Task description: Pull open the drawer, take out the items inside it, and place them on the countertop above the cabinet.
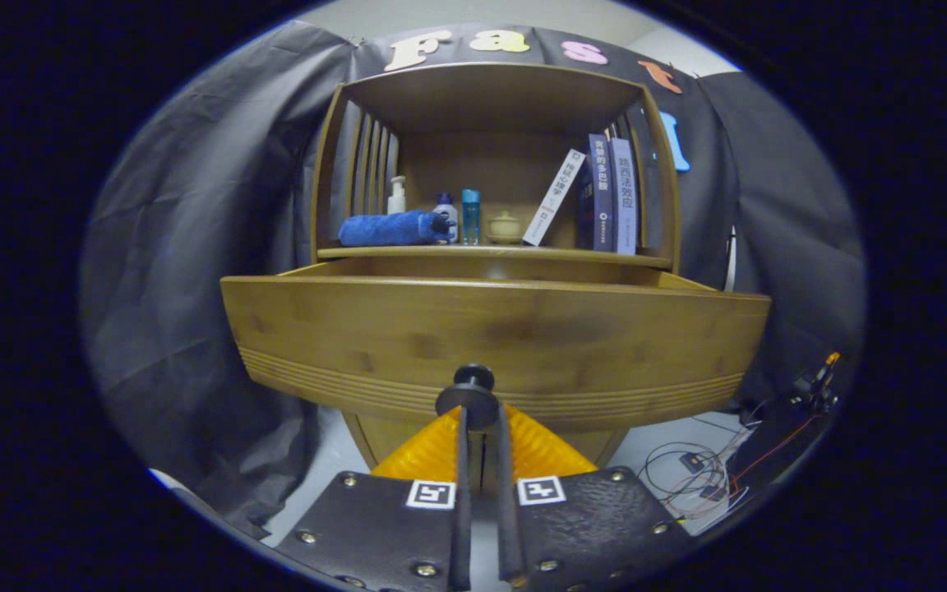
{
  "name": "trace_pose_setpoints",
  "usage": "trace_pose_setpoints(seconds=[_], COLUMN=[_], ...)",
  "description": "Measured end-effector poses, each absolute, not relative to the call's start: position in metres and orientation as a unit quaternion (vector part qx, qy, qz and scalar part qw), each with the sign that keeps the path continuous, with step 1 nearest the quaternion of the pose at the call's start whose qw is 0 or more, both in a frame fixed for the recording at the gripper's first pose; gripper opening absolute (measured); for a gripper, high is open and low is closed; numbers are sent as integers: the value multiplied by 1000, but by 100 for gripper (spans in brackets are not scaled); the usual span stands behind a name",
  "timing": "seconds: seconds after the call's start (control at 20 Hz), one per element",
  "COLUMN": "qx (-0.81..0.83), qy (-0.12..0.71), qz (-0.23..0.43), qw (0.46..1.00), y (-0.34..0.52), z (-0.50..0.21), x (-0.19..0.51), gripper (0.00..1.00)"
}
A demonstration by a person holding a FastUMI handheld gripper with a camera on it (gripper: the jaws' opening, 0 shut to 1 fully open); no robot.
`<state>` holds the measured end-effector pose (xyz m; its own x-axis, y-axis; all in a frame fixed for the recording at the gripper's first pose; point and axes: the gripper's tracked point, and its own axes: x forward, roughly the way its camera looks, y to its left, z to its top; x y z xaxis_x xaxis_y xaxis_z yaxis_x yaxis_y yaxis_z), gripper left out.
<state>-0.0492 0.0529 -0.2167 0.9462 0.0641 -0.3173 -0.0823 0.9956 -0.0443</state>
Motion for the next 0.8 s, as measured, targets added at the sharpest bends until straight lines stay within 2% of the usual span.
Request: trace_pose_setpoints(seconds=[0.1, 0.25, 0.3, 0.45, 0.65, 0.8], qx=[-35, 0, 12, 23, -48, -89], qy=[153, 140, 133, 115, 111, 106], qz=[26, 22, 18, 20, 17, 34], qw=[987, 990, 991, 993, 993, 990], y=[44, 46, 46, 49, 55, 71], z=[-210, -185, -171, -131, -92, -72], x=[-50, -46, -48, -45, -40, -27], gripper=[10, 13, 20, 55, 100, 100])
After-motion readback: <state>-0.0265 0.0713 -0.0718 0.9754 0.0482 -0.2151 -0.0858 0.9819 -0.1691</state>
